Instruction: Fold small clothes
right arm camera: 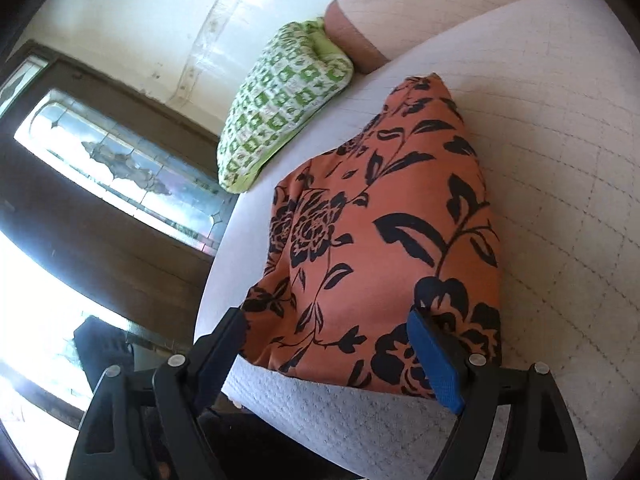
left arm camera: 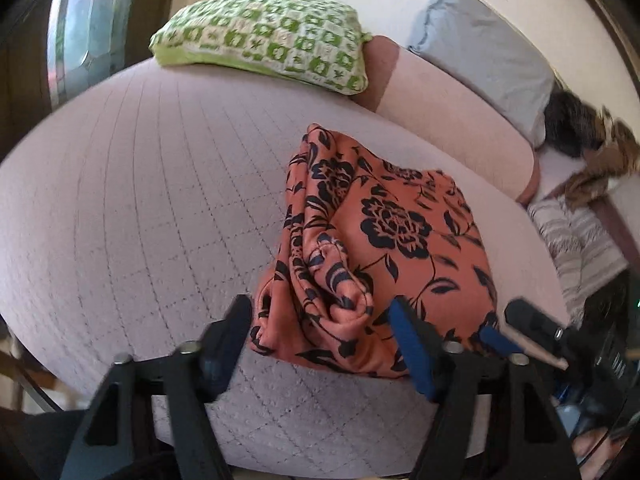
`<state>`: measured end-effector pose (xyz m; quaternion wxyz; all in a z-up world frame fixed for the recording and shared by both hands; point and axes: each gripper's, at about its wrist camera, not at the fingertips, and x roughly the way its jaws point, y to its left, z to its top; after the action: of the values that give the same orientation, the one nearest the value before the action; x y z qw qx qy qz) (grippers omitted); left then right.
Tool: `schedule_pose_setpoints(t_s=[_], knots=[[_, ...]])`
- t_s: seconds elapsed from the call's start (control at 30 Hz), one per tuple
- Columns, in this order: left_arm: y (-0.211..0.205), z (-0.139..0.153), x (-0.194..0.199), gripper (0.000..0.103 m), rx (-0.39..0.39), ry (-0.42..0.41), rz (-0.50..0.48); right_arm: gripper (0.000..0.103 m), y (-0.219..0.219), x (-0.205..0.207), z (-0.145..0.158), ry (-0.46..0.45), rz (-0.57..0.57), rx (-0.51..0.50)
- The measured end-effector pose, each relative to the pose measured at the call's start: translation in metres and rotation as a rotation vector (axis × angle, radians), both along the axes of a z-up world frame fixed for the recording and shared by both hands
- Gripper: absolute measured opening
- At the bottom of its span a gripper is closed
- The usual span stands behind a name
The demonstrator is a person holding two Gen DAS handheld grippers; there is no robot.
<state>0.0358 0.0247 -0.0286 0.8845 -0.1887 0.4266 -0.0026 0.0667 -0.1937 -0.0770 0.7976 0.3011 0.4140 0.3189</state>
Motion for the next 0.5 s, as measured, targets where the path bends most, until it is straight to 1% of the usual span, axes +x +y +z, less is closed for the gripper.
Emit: schedule_pose_setpoints(t_s=[0.03,0.07,0.1,0.13,0.2,0.23,0.27,0.3,0.33,0.37,0.47,0.5], knots=[[0.002,-0.003,0.001,0.044,-0.035,0.007,-0.005,0.085,0.002,0.002,-0.003,0.002,0.004,0.011],[0.006,-0.007,0.006,0.029,-0.084,0.020,-0.008,0.085,0.001,0.003,-0.004,0.005,0.004,0.018],[0.012,-0.012,0.008,0.022,-0.135,0.037,0.013,0.085,-0.001,0.003,-0.007,0.011,0.004,0.028],[0.016,-0.015,0.010,0.020,-0.174,0.036,0.041,0.085,-0.005,0.000,-0.009,0.018,0.004,0.039],[0.032,-0.021,0.004,0.013,-0.259,0.026,0.104,0.085,-0.010,0.000,-0.010,0.021,0.011,0.054],[0.038,-0.027,0.004,0.013,-0.279,0.036,0.139,0.085,-0.009,0.001,-0.011,0.023,0.016,0.056],[0.047,-0.039,0.003,0.013,-0.312,0.067,0.179,0.085,-0.008,0.003,-0.014,0.030,0.022,0.055],[0.054,-0.056,0.005,0.018,-0.360,0.121,0.200,0.085,-0.007,0.006,-0.020,0.047,0.034,0.054],[0.057,-0.065,0.006,0.020,-0.389,0.141,0.203,0.085,-0.006,0.008,-0.024,0.057,0.036,0.055],[0.057,-0.064,0.006,0.022,-0.379,0.133,0.196,0.085,-0.007,0.010,-0.027,0.065,0.035,0.061],[0.040,-0.050,0.010,0.022,-0.255,0.115,0.154,0.085,-0.007,0.011,-0.022,0.073,0.037,0.065],[0.037,-0.048,0.010,0.022,-0.237,0.113,0.147,0.085,-0.009,0.011,-0.020,0.077,0.036,0.070]])
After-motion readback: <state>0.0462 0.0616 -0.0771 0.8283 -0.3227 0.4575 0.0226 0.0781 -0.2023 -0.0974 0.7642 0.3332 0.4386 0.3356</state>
